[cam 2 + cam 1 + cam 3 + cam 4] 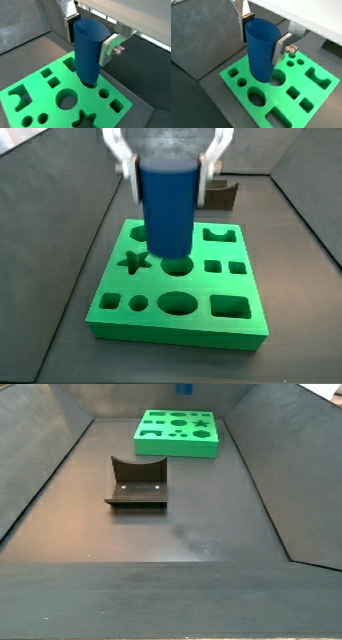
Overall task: Pick up the oval object. Move up. Place the oval object on the fixture. Regrasp the oval object. Move to above the board. Insert the oval object.
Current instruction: Insert the oval object.
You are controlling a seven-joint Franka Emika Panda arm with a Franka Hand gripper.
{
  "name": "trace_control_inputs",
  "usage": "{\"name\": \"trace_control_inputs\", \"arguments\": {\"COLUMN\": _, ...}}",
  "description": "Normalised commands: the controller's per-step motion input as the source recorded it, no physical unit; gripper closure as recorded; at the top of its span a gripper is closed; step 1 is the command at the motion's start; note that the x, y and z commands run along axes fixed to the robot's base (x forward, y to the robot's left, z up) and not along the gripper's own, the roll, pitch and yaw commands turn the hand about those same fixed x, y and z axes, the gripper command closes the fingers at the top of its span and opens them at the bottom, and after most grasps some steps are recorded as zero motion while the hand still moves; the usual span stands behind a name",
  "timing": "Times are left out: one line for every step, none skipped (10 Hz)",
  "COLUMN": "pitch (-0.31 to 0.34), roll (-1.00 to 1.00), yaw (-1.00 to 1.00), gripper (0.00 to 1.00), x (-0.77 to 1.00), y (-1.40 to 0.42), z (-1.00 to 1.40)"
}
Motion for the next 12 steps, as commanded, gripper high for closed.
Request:
{"name": "trace_control_inputs", "arguments": {"pitch": -0.049, "roll": 0.00, "yaw": 0.05, "gripper": 1.00, "x": 0.03, "y": -0.29, "z": -0.47}}
{"name": "trace_control_inputs", "arguments": {"pitch": -0.024, "roll": 0.00, "yaw": 0.04, "gripper": 1.00, "x": 0.12, "y": -0.27, "z": -0.43}}
{"name": "trace_control_inputs", "arguments": {"pitch": -0.007, "roll": 0.00, "yaw": 0.05, "gripper": 1.00, "x": 0.15, "y": -0.25, "z": -0.42}}
{"name": "trace_control_inputs", "arguments": {"pitch": 0.000, "roll": 0.00, "yaw": 0.04, "gripper": 1.00, "x": 0.17, "y": -0.22, "z": -0.43}}
{"name": "trace_control_inputs", "arguments": {"pitch": -0.043, "roll": -0.02, "yaw": 0.04, "gripper": 1.00, "x": 0.05, "y": -0.09, "z": -0.47}}
{"name": "trace_control_inputs", "arguments": {"pitch": -0.057, "roll": -0.06, "yaw": 0.06, "gripper": 1.00, "x": 0.00, "y": 0.00, "z": -0.36}}
{"name": "trace_control_inputs", "arguments": {"pitch": 0.000, "roll": -0.01, "yaw": 0.00, "gripper": 1.00, "x": 0.00, "y": 0.00, "z": -0.06}}
{"name": "trace_control_inputs", "arguments": {"pitch": 0.000, "roll": -0.03, "yaw": 0.00, "gripper": 1.00, "x": 0.00, "y": 0.00, "z": -0.29}}
{"name": "trace_control_inputs", "arguments": {"pitch": -0.063, "roll": -0.08, "yaw": 0.00, "gripper": 1.00, "x": 0.00, "y": 0.00, "z": -0.46}}
{"name": "trace_control_inputs", "arguments": {"pitch": -0.051, "roll": -0.08, "yaw": 0.00, "gripper": 1.00, "x": 0.04, "y": 0.00, "z": -0.49}}
{"name": "trace_control_inputs", "arguments": {"pitch": -0.047, "roll": -0.07, "yaw": 0.01, "gripper": 1.00, "x": 0.02, "y": 0.00, "z": -0.47}}
{"name": "trace_control_inputs", "arguments": {"pitch": -0.036, "roll": -0.08, "yaw": 0.01, "gripper": 1.00, "x": 0.09, "y": 0.00, "z": -0.44}}
